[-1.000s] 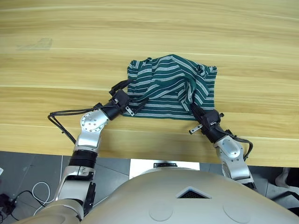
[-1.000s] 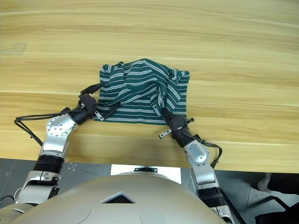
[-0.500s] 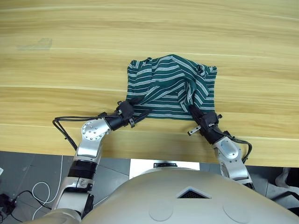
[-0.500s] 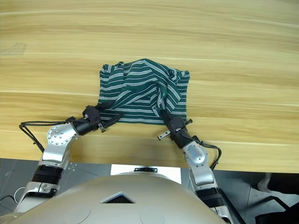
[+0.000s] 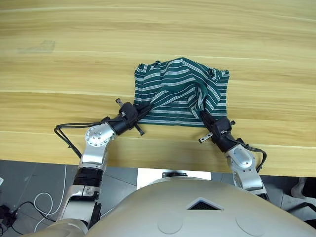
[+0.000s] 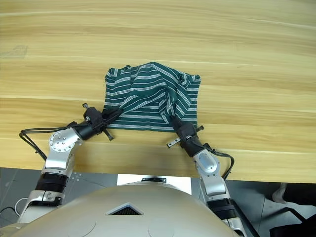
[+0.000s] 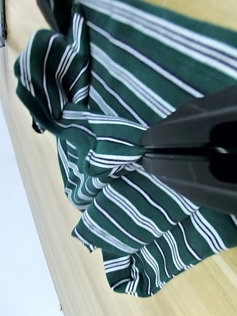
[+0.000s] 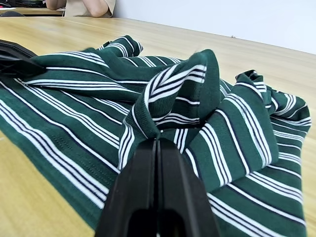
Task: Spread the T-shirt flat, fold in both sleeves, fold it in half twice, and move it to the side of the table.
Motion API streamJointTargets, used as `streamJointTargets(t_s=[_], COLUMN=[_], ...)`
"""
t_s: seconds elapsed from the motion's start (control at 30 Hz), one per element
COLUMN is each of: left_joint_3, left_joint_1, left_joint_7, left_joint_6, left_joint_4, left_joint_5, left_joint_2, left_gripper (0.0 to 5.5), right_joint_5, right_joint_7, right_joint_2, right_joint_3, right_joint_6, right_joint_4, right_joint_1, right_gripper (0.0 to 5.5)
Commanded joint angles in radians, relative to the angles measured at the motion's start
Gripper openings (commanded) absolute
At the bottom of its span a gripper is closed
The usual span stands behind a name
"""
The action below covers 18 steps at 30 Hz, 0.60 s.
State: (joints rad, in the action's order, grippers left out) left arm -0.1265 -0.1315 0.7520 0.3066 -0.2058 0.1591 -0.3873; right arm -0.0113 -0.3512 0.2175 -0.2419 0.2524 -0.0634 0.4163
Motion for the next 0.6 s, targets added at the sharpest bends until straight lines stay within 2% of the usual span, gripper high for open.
streamJointTargets(t_s=[0.03, 0.27, 0.33, 0.4, 0.47, 0.53, 0.6], left_joint_3=[0.019, 0.045, 0.062, 0.085, 0.097, 0.103, 0.096], left_joint_1=[0.035, 0.035, 0.028, 0.007, -0.018, -0.07, -0.132], left_joint_7=[-0.019, -0.001, 0.036, 0.124, 0.222, 0.326, 0.396], left_joint_6=[0.006, 0.038, 0.077, 0.127, 0.166, 0.168, 0.189], left_joint_4=[-0.03, -0.027, -0.005, 0.046, 0.078, 0.106, 0.109], left_joint_5=[0.004, 0.056, 0.112, 0.23, 0.317, 0.383, 0.378], left_joint_2=[0.016, 0.046, 0.057, 0.066, 0.057, 0.022, -0.017], left_gripper=[0.03, 0.03, 0.03, 0.03, 0.03, 0.03, 0.03], right_joint_5=[0.008, 0.036, 0.04, 0.037, 0.099, 0.169, 0.198], right_joint_7=[-0.003, -0.019, -0.029, -0.074, -0.217, -0.433, -0.559], right_joint_2=[0.009, 0.042, 0.077, 0.164, 0.251, 0.348, 0.415], right_joint_3=[0.017, 0.104, 0.145, 0.197, 0.224, 0.184, 0.146], right_joint_6=[0.004, -0.001, 0.009, 0.061, 0.15, 0.271, 0.341], right_joint_4=[0.004, 0.063, 0.112, 0.211, 0.274, 0.286, 0.27], right_joint_1=[-0.017, -0.164, -0.236, -0.343, -0.392, -0.323, -0.233], right_gripper=[0.0, 0.0, 0.0, 0.0, 0.0, 0.0, 0.0])
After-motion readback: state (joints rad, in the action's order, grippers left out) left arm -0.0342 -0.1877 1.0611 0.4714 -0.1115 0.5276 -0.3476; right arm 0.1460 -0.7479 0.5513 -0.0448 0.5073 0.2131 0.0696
